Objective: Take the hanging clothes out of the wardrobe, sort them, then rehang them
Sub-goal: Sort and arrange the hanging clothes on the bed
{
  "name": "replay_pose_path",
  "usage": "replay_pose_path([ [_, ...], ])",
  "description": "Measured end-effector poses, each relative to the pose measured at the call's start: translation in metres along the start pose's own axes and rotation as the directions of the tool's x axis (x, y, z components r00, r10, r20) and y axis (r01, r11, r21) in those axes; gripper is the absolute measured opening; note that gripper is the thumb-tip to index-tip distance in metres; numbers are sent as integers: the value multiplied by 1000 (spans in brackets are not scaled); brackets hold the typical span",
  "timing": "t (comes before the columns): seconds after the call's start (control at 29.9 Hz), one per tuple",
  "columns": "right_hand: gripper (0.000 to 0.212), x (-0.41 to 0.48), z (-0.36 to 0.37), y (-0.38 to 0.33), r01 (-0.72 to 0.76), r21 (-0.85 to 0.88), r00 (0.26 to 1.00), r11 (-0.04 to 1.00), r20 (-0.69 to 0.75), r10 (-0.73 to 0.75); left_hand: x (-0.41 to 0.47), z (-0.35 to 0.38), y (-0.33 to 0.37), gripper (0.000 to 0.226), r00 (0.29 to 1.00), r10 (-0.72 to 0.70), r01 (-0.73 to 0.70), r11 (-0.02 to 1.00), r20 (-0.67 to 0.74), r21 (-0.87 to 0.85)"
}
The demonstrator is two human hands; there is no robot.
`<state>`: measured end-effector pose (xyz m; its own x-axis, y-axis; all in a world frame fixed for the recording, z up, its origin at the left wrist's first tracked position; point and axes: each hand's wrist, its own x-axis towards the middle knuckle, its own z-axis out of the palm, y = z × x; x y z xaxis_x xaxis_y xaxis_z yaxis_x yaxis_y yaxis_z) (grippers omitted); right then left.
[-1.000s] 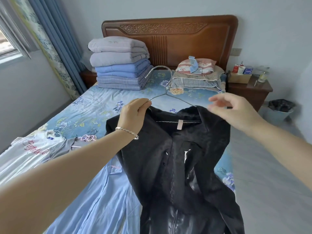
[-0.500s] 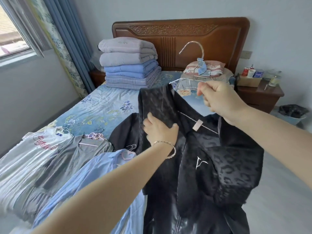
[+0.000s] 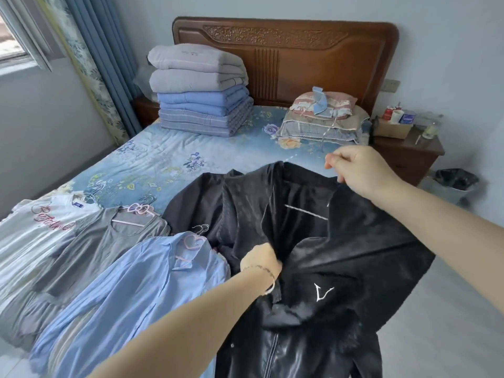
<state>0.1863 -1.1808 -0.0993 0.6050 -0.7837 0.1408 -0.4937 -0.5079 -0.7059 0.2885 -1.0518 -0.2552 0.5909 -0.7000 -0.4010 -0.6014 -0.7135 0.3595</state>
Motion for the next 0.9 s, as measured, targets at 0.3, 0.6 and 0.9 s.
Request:
replay_pose_path([
  [0.3, 23, -8, 72, 5, 122, -84, 990, 989, 77, -116, 21, -4, -73, 59, 999, 37, -20, 926, 38, -377],
  [0.6, 24, 6, 154, -10, -1, 18, 998, 1000, 65, 0, 35, -50, -70, 53, 847, 268, -499, 702, -460, -509],
  [0.9, 31, 64, 179, -22, -139, -220, 978, 966, 122, 168, 68, -58, -76, 5, 634, 573, -714, 692, -520, -108],
])
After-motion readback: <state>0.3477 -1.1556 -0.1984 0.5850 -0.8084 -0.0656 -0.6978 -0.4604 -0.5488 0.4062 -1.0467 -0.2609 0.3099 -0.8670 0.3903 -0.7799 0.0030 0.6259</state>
